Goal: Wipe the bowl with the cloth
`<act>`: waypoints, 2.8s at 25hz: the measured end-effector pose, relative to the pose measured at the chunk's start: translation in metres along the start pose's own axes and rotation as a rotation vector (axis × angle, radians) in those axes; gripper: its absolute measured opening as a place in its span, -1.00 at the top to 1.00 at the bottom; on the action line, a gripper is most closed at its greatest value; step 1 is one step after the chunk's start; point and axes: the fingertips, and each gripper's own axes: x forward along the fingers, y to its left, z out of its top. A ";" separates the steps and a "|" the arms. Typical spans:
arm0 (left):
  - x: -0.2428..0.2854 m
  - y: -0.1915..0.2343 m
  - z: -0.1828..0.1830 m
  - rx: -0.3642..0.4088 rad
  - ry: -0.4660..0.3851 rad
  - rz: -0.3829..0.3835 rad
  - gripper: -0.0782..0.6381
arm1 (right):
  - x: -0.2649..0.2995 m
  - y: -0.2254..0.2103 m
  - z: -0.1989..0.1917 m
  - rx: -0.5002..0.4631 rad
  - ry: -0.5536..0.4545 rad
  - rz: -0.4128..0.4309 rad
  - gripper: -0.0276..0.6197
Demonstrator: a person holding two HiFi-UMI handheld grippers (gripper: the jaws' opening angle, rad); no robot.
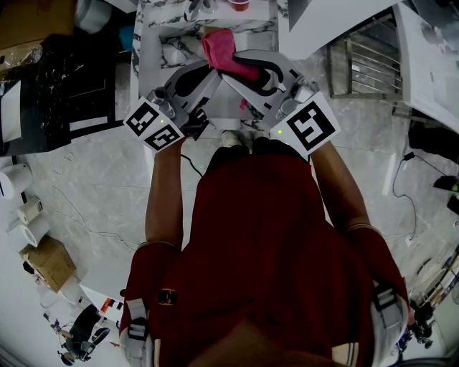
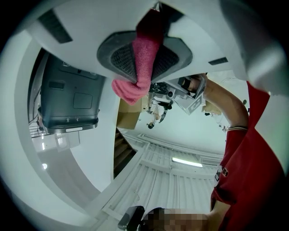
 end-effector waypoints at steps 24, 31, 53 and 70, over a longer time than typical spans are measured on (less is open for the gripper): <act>-0.017 -0.046 -0.008 0.088 0.159 -0.253 0.73 | -0.021 -0.026 0.001 0.211 -0.065 0.161 0.64; -0.024 -0.060 0.007 0.024 0.084 -0.358 0.73 | -0.026 -0.040 -0.004 0.312 -0.130 0.169 0.64; -0.026 -0.067 0.021 -0.078 -0.010 -0.487 0.73 | -0.033 -0.045 -0.039 0.598 -0.240 0.255 0.64; -0.004 -0.050 0.041 -0.083 -0.202 -0.337 0.73 | -0.027 -0.020 -0.063 0.597 -0.137 0.285 0.64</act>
